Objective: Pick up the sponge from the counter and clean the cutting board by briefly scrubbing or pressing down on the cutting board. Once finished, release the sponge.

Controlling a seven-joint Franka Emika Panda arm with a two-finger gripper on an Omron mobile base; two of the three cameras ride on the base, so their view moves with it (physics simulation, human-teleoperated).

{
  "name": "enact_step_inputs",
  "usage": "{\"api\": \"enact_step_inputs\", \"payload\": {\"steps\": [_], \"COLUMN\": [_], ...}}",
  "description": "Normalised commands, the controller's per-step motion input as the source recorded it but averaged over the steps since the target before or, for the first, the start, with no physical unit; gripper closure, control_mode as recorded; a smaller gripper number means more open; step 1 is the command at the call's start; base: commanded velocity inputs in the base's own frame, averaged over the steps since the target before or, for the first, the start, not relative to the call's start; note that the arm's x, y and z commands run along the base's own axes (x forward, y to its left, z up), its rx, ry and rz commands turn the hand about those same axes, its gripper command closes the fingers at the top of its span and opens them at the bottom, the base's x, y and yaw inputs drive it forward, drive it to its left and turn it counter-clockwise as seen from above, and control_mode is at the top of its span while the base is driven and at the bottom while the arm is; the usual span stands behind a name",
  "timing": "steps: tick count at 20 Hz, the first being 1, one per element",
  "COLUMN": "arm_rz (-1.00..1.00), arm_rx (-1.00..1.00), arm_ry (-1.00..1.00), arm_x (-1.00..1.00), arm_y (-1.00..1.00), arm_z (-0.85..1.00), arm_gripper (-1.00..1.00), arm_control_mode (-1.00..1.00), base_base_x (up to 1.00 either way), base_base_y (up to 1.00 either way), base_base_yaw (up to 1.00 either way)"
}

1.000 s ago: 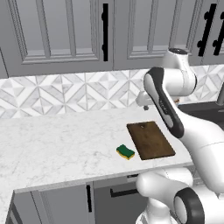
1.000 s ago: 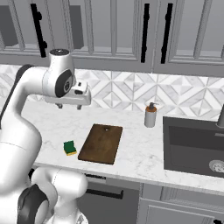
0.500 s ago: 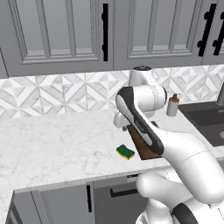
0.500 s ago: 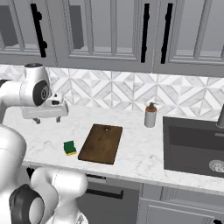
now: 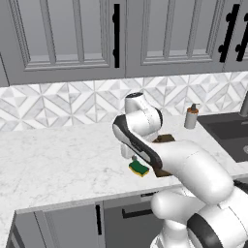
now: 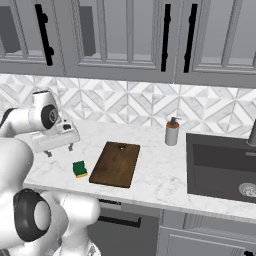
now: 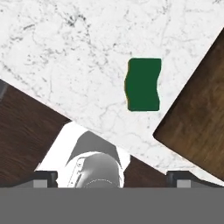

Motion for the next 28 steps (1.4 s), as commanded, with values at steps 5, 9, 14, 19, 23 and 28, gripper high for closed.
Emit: {"api": "enact_step_inputs", "payload": {"steps": [5,9,14,19,23,28], "arm_rz": [0.02,0.0,-0.02,-0.03,-0.05,-0.03], "arm_rx": [0.04,0.0,0.0,0.0,0.0,0.0], "arm_ry": [0.02,0.0,0.0,0.0,0.0,0.0], "arm_x": [0.6,0.49,0.3,0.1,0.0,0.0], "arm_y": [-0.06,0.0,-0.01,0.0,0.0,0.0], "arm_z": [-0.56,-0.69,-0.39,-0.2,-0.37,-0.27], "arm_gripper": [-1.0,-1.0,-1.0,-1.0,-1.0,-1.0], "arm_control_mode": [-1.0,-1.0,-1.0,-1.0,-1.0,-1.0], "base_base_x": [0.0,0.0,0.0,0.0,0.0,0.0], "base_base_y": [0.0,0.0,0.0,0.0,0.0,0.0], "base_base_yaw": [0.0,0.0,0.0,0.0,0.0,0.0]}}
